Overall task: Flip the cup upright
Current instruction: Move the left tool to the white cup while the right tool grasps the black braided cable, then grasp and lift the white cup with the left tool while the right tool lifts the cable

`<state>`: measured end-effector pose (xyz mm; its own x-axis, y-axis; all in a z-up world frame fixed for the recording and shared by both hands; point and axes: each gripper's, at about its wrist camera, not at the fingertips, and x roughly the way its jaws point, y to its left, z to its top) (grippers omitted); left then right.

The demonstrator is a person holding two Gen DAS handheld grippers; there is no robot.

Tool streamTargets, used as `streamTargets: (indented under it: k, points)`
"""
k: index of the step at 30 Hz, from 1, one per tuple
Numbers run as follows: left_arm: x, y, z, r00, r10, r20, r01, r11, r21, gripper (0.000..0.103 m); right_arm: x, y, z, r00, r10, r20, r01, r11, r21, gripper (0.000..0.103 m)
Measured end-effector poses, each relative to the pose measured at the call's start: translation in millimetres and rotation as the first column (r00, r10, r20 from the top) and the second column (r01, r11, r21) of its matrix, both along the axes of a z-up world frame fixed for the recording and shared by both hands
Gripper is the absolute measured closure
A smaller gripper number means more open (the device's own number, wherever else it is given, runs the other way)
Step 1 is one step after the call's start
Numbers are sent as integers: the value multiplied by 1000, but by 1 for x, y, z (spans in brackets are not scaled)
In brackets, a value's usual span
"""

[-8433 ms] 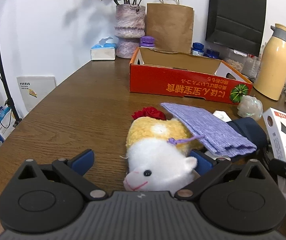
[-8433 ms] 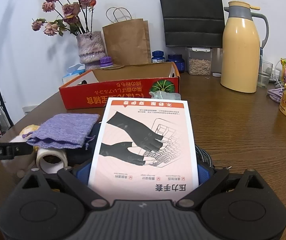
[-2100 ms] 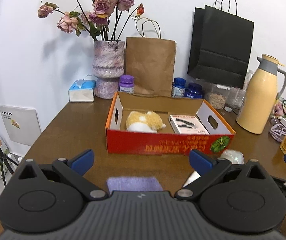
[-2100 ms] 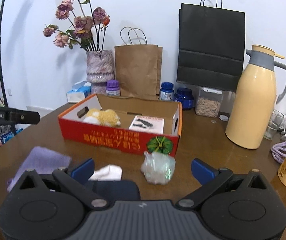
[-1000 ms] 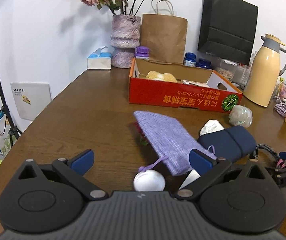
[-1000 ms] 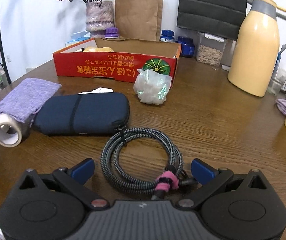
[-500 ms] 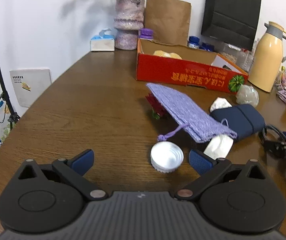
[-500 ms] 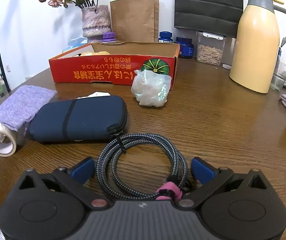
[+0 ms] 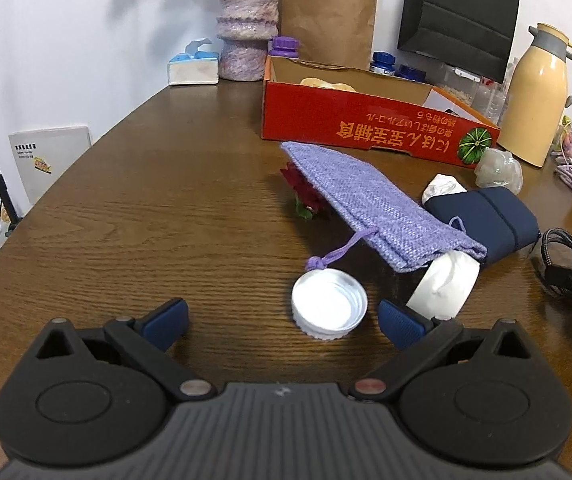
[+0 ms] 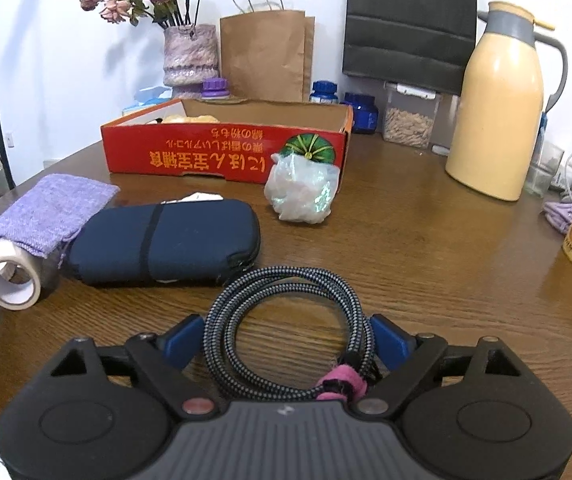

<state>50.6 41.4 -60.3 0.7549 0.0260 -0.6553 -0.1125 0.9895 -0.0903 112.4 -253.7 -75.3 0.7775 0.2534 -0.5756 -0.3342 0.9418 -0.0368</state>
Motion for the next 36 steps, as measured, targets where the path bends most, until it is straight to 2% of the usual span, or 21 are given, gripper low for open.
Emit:
streamTargets:
  k: [9,12,15,18,20,24,32,36]
  points:
    - [7,-17,-6,1000,10,-1,-9,996,89,2,-8,-9,5,996,-56,63,53,998,46,15]
    - [6,-19,-6,1000,16,14,-17,995,94,8,-10,-12,7,994,-69,80,64,996,57,15]
    - [5,-22,-6,999,16,29,-19,995,100,19,-15,-11,8,992,-68,104,62,996,59,15]
    - [2,-24,-5,999,3,46,-8,995,102,34,-17,-10,9,990,-70,122,64,997,52,15]
    - [-1,-26,-4,998,-22,64,15,995,102,61,-18,-11,9,989,-77,127,70,996,54,14]
    - [-6,-25,-4,996,-42,75,35,995,88,62,-18,-13,10,987,-93,134,85,995,57,15]
    - [-11,-12,0,997,-4,75,-1,998,60,62,-22,-10,10,983,-92,161,87,996,36,14]
    - [-15,-1,11,995,11,98,-16,999,48,62,-22,-9,10,983,-91,162,87,996,31,15]
